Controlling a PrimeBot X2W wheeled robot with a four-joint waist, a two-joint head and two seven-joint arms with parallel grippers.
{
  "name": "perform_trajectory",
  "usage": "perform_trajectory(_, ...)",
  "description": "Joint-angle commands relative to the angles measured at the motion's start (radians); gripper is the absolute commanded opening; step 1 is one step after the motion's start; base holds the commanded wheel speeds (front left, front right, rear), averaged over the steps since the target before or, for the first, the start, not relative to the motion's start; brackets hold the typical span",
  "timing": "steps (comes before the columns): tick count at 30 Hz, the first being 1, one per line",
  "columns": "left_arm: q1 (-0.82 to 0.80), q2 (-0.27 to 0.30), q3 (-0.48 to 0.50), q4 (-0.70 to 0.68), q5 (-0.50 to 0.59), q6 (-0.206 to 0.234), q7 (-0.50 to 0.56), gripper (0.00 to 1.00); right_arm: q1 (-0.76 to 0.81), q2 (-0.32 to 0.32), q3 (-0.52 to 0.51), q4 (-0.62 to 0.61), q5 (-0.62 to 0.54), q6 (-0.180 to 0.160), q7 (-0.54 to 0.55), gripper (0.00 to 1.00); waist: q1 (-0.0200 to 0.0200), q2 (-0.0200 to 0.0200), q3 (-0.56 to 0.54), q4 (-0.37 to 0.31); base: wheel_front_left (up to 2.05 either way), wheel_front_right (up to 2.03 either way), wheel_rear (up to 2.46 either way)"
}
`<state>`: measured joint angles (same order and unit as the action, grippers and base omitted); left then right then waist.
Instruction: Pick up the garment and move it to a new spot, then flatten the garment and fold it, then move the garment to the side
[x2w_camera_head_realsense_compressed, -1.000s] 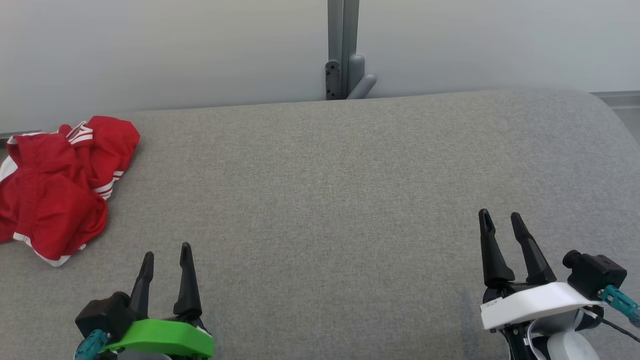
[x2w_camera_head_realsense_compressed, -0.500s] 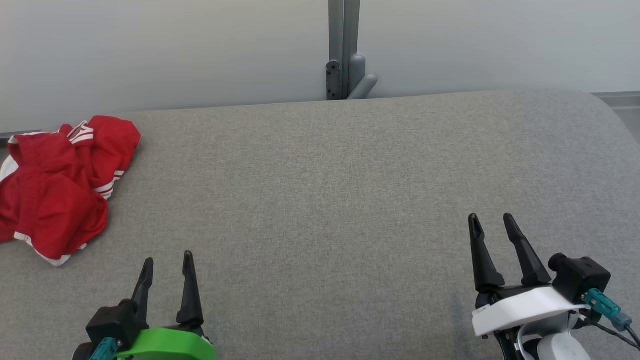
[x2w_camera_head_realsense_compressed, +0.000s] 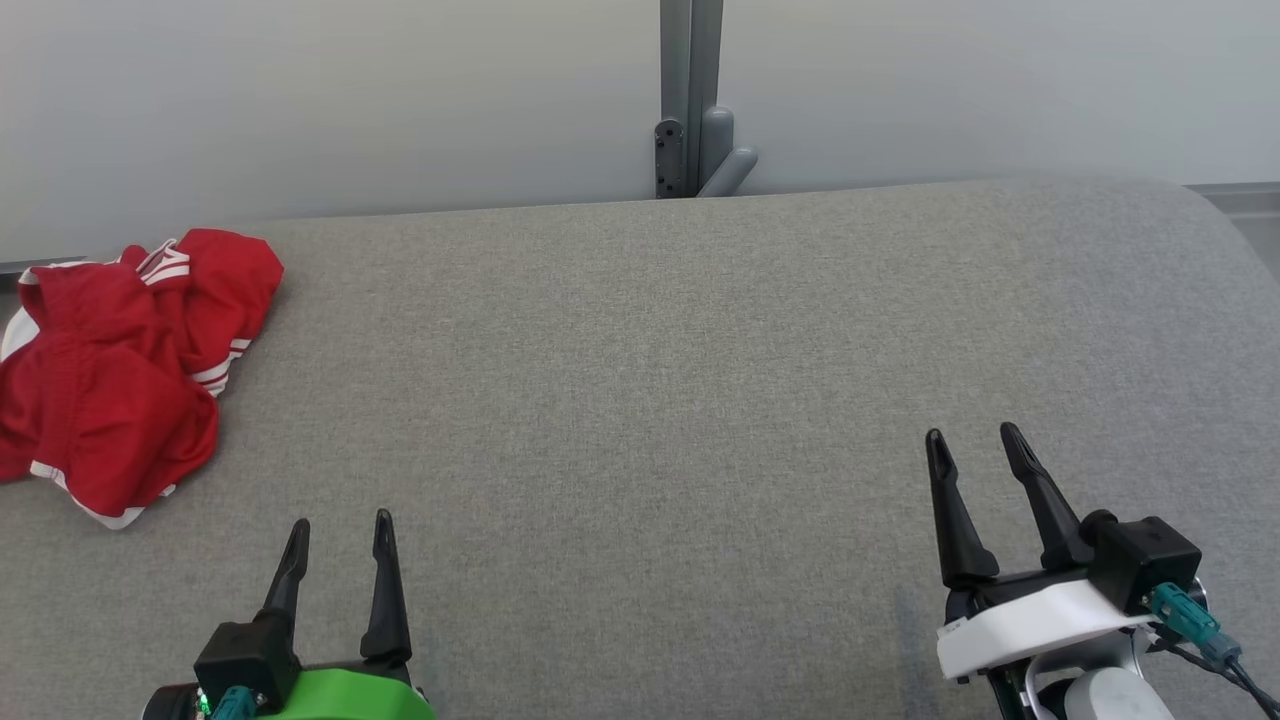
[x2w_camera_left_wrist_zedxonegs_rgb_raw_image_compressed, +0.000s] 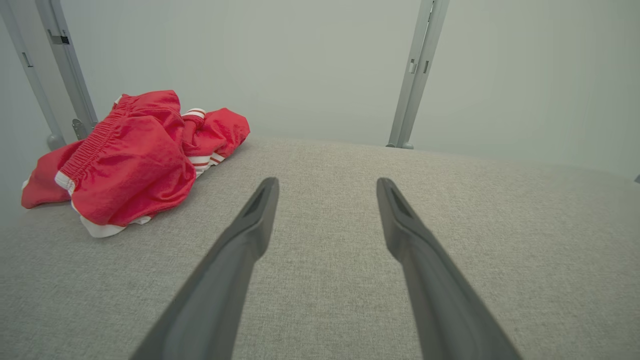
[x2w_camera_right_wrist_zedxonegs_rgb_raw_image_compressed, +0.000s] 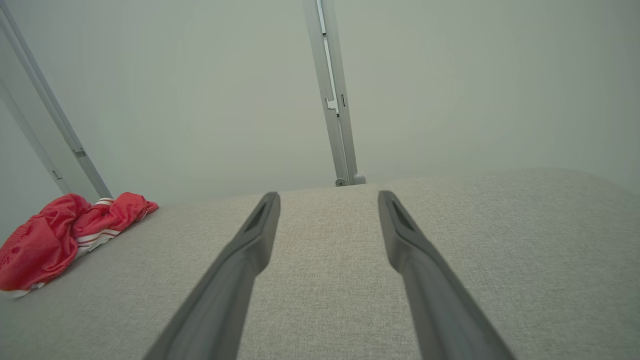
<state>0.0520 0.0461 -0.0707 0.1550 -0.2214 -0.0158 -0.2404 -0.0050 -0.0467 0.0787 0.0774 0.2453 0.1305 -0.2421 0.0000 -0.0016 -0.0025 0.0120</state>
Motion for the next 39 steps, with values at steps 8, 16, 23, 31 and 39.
perform_trajectory(8, 0.020, 0.007, 0.009, 0.009, 0.055, 0.008, -0.022, 1.00, 0.012, -0.006, 0.008, -0.004, -0.068, 0.000, -0.021, 1.00, 0.0000, 0.0016, 0.000, 0.002, 0.00, 0.00, 0.00)
perform_trajectory(16, 0.017, 0.007, 0.010, 0.019, 0.042, 0.007, -0.025, 1.00, 0.012, -0.006, 0.007, 0.006, -0.079, 0.000, -0.024, 1.00, 0.0000, 0.0016, -0.001, 0.001, 0.00, 0.00, 0.00)
perform_trajectory(23, 0.014, 0.007, 0.010, 0.023, 0.037, 0.008, -0.025, 1.00, 0.011, -0.006, 0.005, 0.015, -0.076, 0.000, -0.024, 1.00, 0.0000, 0.0016, -0.001, 0.001, 0.00, 0.00, 0.00)
perform_trajectory(31, 0.012, 0.007, 0.007, 0.024, 0.038, 0.010, -0.025, 1.00, 0.007, -0.005, 0.006, 0.021, -0.074, 0.000, -0.024, 1.00, 0.0000, 0.0016, -0.002, 0.002, 0.00, 0.00, 0.00)
perform_trajectory(39, 0.005, 0.007, -0.001, 0.024, 0.038, 0.010, -0.025, 1.00, 0.019, -0.005, -0.006, 0.017, -0.075, 0.000, -0.024, 1.00, 0.0000, 0.0016, -0.004, 0.026, 0.00, 0.00, 0.00)
